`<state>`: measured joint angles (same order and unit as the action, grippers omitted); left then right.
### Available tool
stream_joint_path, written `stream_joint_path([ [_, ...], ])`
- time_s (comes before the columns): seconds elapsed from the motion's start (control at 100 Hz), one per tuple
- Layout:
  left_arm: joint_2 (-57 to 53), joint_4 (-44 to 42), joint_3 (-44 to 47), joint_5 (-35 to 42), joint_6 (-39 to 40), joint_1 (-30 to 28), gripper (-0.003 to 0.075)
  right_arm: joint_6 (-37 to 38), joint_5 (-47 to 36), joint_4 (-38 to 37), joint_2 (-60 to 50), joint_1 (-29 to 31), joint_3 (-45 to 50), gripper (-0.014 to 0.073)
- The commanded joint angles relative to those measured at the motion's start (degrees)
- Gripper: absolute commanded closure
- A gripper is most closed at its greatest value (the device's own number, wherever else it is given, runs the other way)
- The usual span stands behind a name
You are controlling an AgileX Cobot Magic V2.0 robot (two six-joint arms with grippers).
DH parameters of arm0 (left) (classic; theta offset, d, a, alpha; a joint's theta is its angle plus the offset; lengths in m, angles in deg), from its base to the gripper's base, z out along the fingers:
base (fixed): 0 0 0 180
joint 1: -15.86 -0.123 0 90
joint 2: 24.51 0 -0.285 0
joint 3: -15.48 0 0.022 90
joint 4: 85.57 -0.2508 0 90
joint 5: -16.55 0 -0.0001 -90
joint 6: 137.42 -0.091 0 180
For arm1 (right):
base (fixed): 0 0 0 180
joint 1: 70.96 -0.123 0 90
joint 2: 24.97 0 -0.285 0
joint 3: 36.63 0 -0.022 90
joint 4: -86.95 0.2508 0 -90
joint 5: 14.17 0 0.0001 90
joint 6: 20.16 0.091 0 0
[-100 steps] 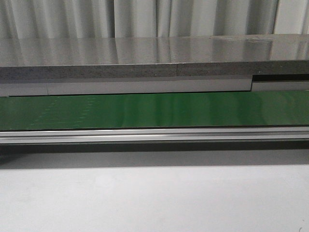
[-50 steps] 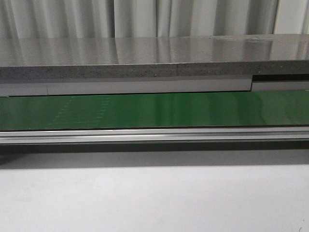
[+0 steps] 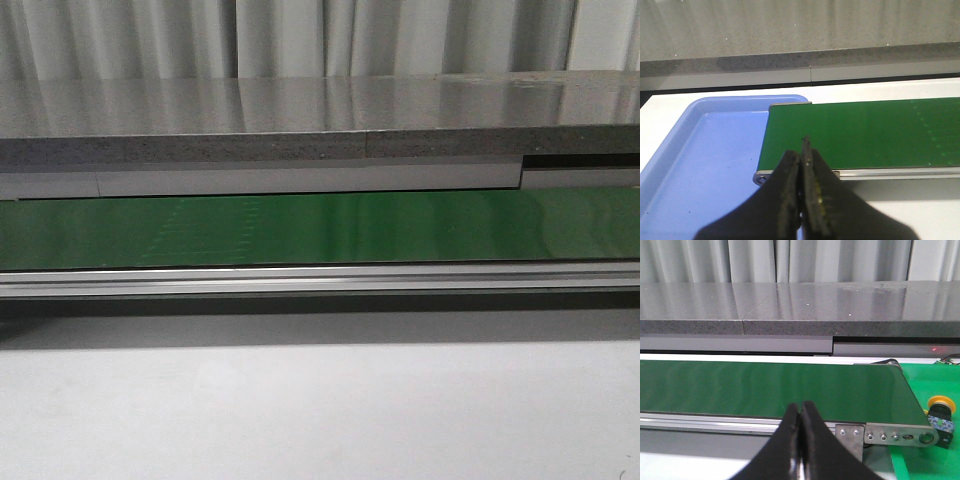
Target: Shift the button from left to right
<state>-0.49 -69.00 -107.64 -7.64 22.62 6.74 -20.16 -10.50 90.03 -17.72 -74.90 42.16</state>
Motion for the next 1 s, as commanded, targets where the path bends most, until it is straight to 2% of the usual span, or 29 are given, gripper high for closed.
stream_joint_path([
  [0.0,0.5,0.9,-1.4,4.2,0.3,0.4,0.0739,0.0,-4.6,0.1,-1.0,0.0,-1.1,0.0661],
  [0.6,0.5,0.9,-1.4,4.2,0.3,0.4,0.0739,0.0,-4.6,0.1,-1.0,0.0,-1.1,0.0661],
  [0.81,0.5,0.9,-1.3,7.2,0.3,0.4,0.0739,0.0,-4.6,0.1,-1.0,0.0,-1.1,0.0661],
  [0.99,-1.1,-3.5,-0.4,8.3,1.0,3.7,0.0739,0.0,-4.6,0.1,-1.0,0.0,-1.1,0.0661],
])
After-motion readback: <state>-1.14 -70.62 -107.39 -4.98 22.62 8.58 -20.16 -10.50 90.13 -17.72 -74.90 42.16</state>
